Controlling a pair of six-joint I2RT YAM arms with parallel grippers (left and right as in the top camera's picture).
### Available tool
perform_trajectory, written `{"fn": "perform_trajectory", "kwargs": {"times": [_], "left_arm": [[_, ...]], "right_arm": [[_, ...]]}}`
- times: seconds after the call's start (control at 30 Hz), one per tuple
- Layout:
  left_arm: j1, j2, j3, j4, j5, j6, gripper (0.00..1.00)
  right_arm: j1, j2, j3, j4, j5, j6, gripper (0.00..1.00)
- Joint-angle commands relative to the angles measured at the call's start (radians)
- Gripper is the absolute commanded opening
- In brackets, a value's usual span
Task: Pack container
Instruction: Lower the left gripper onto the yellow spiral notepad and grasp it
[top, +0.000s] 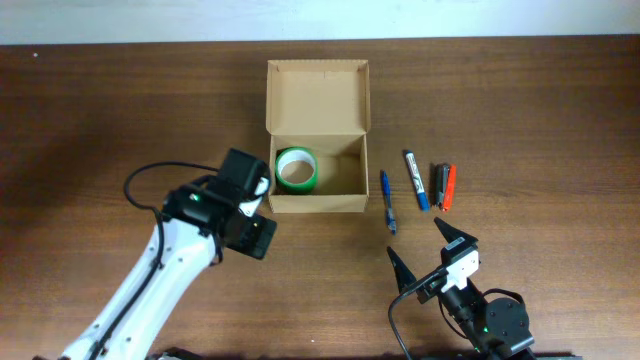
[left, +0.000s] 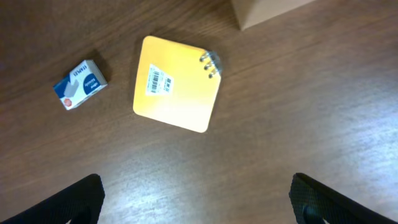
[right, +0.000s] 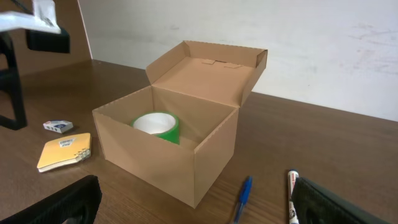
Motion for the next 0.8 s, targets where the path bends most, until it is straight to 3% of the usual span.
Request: {"fn": "perform_trajectory", "kwargs": {"times": [0.0,0.2,0.77], "left_arm": [[0.066,0.019,-0.006,0.015,0.087,0.076,0.95],[0.126,0.023,-0.006,0.027,0.093,0.102,0.95],[0.127,0.031,-0.110,0.127,0.101,0.196,1.00]], "right_arm": [[0.006,-0.008,-0.010,0.002,0.009,-0.002,0.99],[0.006,-0.008,-0.010,0.002,0.009,-0.002,0.99],[0.006,-0.008,-0.010,0.002,0.009,-0.002,0.99]]}}
